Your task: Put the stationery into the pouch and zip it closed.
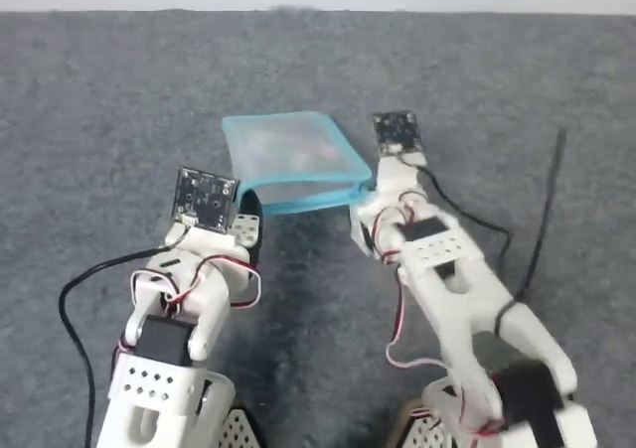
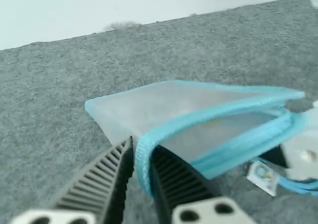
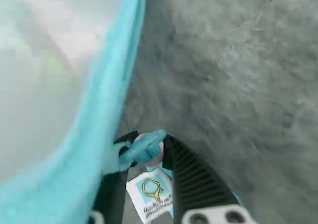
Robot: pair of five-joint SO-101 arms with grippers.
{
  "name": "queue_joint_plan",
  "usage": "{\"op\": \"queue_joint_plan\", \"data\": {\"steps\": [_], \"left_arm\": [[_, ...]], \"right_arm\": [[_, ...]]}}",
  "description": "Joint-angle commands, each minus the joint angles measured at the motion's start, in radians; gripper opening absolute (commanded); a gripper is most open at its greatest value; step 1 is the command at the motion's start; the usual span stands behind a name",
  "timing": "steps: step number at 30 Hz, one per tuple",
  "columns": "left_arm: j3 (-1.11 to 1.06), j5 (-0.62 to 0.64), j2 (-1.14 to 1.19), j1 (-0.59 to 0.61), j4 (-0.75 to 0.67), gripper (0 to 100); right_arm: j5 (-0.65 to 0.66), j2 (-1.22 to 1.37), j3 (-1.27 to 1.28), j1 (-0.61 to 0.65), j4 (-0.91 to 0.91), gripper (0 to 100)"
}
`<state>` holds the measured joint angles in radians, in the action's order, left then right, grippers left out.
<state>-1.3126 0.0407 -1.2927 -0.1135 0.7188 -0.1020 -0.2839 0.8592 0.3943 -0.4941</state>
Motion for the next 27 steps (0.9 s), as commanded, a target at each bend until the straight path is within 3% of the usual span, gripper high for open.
{"op": "queue_joint_plan", "data": {"steps": [1,6,12,19,23,27], "left_arm": [[-0.015,-0.006,-0.018,0.002,-0.052,1],[-0.027,-0.057,-0.011,-0.003,-0.049,1],[-0.081,-0.060,-0.009,-0.034,-0.063,1],[-0.108,-0.055,0.029,-0.066,-0.110,1],[-0.094,-0.055,0.192,-0.066,-0.224,1],[0.001,-0.003,0.396,-0.064,-0.288,1]], "right_arm": [[0.146,-0.219,-0.138,-0.012,-0.338,0.6],[0.264,-0.395,-0.298,0.018,-0.647,0.6],[0.330,-0.364,-0.508,0.151,-0.860,0.6],[0.417,-0.291,-0.721,0.369,-0.995,0.6],[0.457,-0.283,-0.770,0.504,-1.047,0.6],[0.482,-0.292,-0.724,0.559,-1.053,0.6]]}}
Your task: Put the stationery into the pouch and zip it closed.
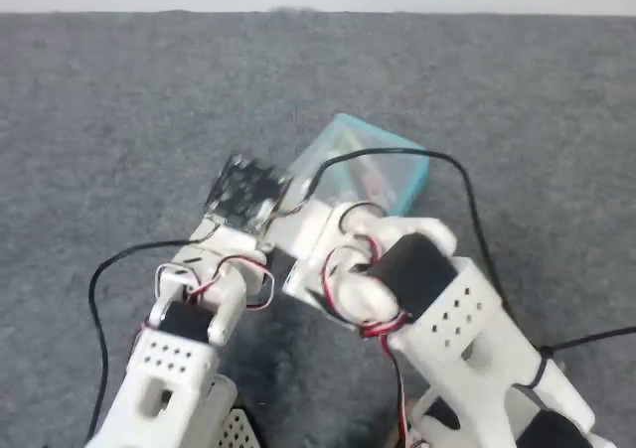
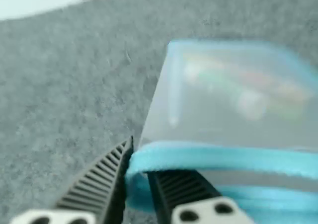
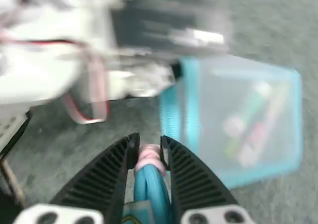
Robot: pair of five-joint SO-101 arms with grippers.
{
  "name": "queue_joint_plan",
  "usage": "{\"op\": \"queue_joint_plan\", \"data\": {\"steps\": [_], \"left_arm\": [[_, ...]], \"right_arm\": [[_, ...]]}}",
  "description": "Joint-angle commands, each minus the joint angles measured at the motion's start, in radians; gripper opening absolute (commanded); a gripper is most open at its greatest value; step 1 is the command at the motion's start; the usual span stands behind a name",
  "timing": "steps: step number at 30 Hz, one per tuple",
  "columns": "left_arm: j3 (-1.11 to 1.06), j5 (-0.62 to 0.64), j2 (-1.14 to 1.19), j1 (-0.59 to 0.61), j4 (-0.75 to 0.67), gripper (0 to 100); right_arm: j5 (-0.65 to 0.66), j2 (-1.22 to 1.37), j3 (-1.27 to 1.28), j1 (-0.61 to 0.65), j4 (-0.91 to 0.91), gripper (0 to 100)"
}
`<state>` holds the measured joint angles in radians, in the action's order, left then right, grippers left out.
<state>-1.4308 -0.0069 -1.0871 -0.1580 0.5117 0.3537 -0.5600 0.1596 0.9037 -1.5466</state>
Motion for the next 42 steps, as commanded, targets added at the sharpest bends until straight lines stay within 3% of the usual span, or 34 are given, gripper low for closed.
{"op": "queue_joint_plan", "data": {"steps": [1,7,15,22,26,34,38,42], "left_arm": [[0.143,0.051,0.233,-0.020,-0.092,1],[0.208,0.078,0.385,-0.002,-0.143,1],[0.199,0.152,0.198,0.115,-0.049,1],[0.166,0.244,0.069,0.253,-0.023,1],[0.154,0.252,0.069,0.308,-0.023,1],[0.130,0.249,0.069,0.310,-0.049,1],[0.130,0.249,0.069,0.310,-0.049,1],[0.130,0.249,0.069,0.310,-0.049,1]], "right_arm": [[0.031,-0.016,-0.009,0.058,0.002,0.6],[0.026,-0.008,0.087,0.102,0.133,0.7],[-0.040,-0.090,0.166,-0.105,0.119,0.7],[-0.052,-0.145,0.466,-0.265,0.197,0.9],[-0.106,-0.145,0.611,-0.266,0.340,2.4],[-0.173,-0.143,0.651,-0.223,0.461,25.8],[-0.183,-0.136,0.651,-0.145,0.492,24.6],[-0.221,-0.024,0.651,-0.154,0.588,23.0]]}}
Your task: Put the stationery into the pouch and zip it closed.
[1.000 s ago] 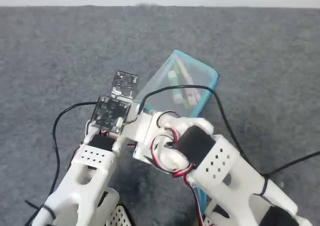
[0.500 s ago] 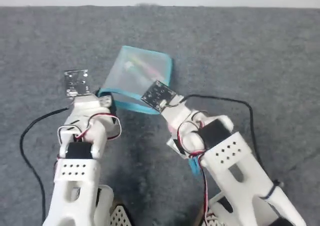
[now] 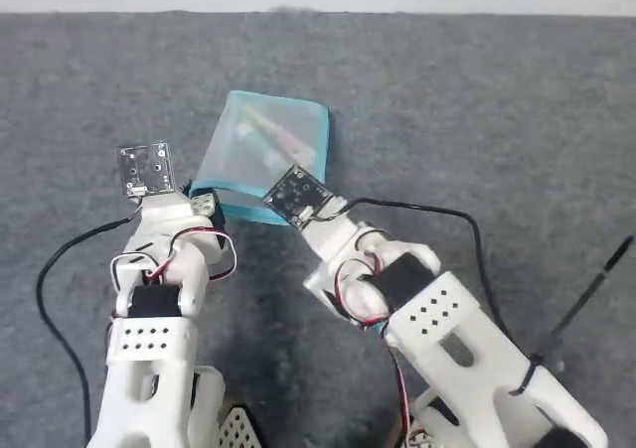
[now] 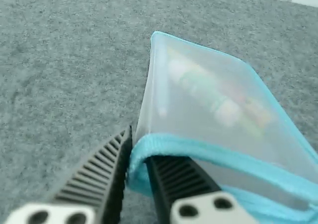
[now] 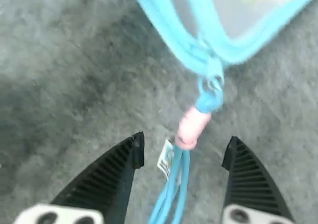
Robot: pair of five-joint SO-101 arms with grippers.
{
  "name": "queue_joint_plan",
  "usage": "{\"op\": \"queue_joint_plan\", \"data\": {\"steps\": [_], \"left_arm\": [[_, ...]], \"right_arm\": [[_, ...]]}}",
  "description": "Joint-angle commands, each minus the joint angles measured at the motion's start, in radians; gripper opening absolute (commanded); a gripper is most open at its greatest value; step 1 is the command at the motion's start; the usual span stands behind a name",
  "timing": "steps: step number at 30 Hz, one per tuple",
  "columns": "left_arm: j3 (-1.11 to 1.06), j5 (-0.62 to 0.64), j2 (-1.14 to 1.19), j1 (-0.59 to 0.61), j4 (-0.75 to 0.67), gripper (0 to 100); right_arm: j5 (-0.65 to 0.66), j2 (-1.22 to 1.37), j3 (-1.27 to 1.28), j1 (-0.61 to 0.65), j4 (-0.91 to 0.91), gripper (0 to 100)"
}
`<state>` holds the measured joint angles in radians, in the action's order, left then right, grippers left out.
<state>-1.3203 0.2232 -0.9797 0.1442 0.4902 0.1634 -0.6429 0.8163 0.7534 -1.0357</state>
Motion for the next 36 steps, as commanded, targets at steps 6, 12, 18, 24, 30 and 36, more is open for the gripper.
{"op": "queue_joint_plan", "data": {"steps": [6,12,18,24,30,36], "left_arm": [[0.004,0.015,-0.044,0.008,-0.028,1],[0.002,0.014,-0.040,-0.028,-0.025,1],[-0.010,0.012,-0.043,-0.032,-0.029,1],[-0.015,-0.018,-0.038,-0.075,-0.029,1],[-0.027,-0.021,-0.038,-0.077,-0.029,1],[-0.030,-0.021,-0.038,-0.072,-0.051,1]], "right_arm": [[-0.071,0.254,-0.044,-0.137,0.219,19.8],[-0.063,0.274,-0.063,-0.153,0.248,0.6],[0.031,0.110,-0.292,-0.147,-0.018,0.6],[0.083,0.125,-0.562,-0.018,-0.214,0.6],[0.112,0.180,-0.667,0.202,-0.245,0.6],[0.140,0.203,-0.621,0.275,-0.208,0.6]]}}
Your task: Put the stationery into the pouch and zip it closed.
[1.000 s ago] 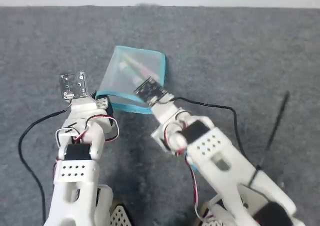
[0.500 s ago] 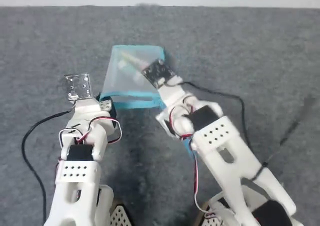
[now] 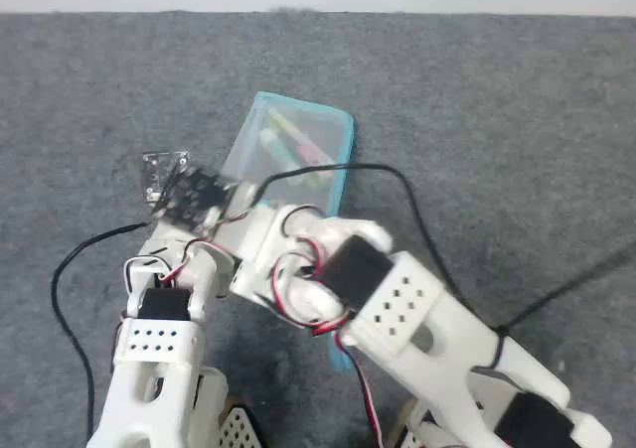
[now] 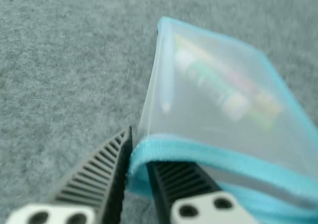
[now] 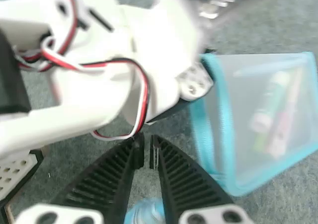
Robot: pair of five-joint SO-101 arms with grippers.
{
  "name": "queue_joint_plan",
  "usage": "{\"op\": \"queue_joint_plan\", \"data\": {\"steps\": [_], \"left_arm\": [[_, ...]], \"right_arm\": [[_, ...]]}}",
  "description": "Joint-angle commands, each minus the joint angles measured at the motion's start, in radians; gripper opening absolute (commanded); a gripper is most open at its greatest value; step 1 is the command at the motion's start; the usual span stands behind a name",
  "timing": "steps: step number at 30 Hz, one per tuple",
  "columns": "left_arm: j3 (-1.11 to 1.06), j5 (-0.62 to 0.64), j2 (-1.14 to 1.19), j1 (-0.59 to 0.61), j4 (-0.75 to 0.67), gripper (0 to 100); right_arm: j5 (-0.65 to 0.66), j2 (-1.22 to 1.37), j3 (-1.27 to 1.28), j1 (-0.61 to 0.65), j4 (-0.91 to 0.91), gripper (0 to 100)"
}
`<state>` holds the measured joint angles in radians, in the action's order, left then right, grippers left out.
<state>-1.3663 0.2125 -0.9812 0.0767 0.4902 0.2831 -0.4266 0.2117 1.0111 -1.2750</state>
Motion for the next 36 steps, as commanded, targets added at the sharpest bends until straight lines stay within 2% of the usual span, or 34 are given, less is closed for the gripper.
{"op": "queue_joint_plan", "data": {"steps": [1,6,9,11,15,18,24,29,31,35,36], "left_arm": [[0.016,-0.011,-0.037,-0.006,-0.051,1],[0.016,-0.009,-0.037,-0.003,-0.051,1],[0.022,-0.003,-0.037,0.017,-0.052,1],[0.022,-0.003,-0.040,0.017,-0.054,1],[0.022,-0.003,-0.043,0.017,-0.052,1],[0.022,-0.003,-0.043,0.017,-0.052,1],[0.022,-0.003,-0.043,0.011,-0.052,1],[0.021,-0.003,-0.044,0.009,-0.055,1],[0.019,-0.003,-0.044,0.009,-0.055,1],[0.019,-0.005,-0.044,0.008,-0.055,1],[0.021,-0.008,-0.044,0.008,-0.055,1]], "right_arm": [[0.020,-0.018,-0.012,0.015,0.031,0.6],[0.011,-0.087,0.048,-0.050,-0.097,0.6],[-0.064,-0.127,0.203,-0.173,-0.039,1.7],[-0.115,-0.142,0.330,-0.231,0.045,8.4],[-0.161,-0.165,0.499,-0.232,0.180,25.5],[-0.180,-0.153,0.565,-0.202,0.249,29.6],[-0.341,-0.064,0.632,-0.166,0.437,29.6],[-0.373,0.047,0.632,-0.177,0.567,29.3],[-0.371,0.073,0.632,-0.209,0.576,23.8],[-0.328,0.033,0.632,-0.323,0.568,0.0],[-0.284,0.002,0.632,-0.354,0.536,1.7]]}}
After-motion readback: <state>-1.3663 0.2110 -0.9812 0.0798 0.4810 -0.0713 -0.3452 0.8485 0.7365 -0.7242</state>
